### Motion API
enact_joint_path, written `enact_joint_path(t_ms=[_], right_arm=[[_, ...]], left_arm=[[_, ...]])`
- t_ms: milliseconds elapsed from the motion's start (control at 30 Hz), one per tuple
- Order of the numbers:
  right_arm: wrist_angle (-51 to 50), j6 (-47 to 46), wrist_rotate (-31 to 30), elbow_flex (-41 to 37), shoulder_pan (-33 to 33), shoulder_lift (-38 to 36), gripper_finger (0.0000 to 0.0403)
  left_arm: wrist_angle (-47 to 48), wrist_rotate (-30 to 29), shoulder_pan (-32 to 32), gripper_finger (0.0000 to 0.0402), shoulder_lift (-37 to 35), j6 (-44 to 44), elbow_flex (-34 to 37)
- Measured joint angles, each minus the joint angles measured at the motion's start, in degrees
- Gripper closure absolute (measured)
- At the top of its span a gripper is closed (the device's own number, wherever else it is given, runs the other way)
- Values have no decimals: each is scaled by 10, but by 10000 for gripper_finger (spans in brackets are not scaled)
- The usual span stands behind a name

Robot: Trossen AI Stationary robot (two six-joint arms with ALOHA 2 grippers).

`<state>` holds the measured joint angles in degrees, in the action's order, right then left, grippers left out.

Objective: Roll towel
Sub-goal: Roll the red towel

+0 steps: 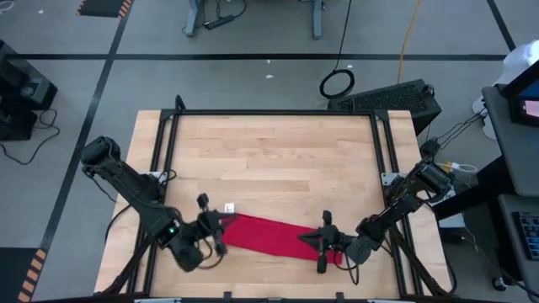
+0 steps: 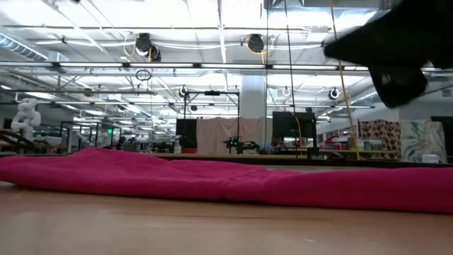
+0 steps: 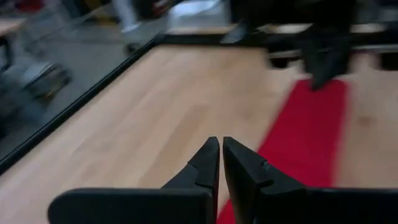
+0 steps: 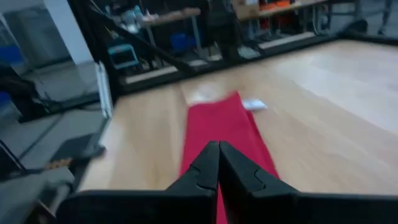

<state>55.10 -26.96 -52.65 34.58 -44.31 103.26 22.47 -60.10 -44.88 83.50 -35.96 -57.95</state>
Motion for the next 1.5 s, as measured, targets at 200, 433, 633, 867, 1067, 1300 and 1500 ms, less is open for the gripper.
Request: enact_joint_path(t_ms=[200,433,633,867,1067,1300,1500], right_arm=[[-17,63,3,60,16,0,401],[-35,85,44,85,47,0,401],[-58,56,43,86,49,33,401],[-9,54,47,87,68,112,401],[30,37,69,88,94,163,401],[30,14,77,95,102,201,401],[3,8,38,96,105,204,401]], left_arm=[[-155,64,-26,373,5,169,21],[-430,213,-3,373,5,303,137],[-456,297,56,373,7,304,188],[-473,348,113,373,45,269,235],[-503,346,132,373,91,226,270],[-477,310,146,373,113,182,312],[-469,265,178,373,113,185,354]])
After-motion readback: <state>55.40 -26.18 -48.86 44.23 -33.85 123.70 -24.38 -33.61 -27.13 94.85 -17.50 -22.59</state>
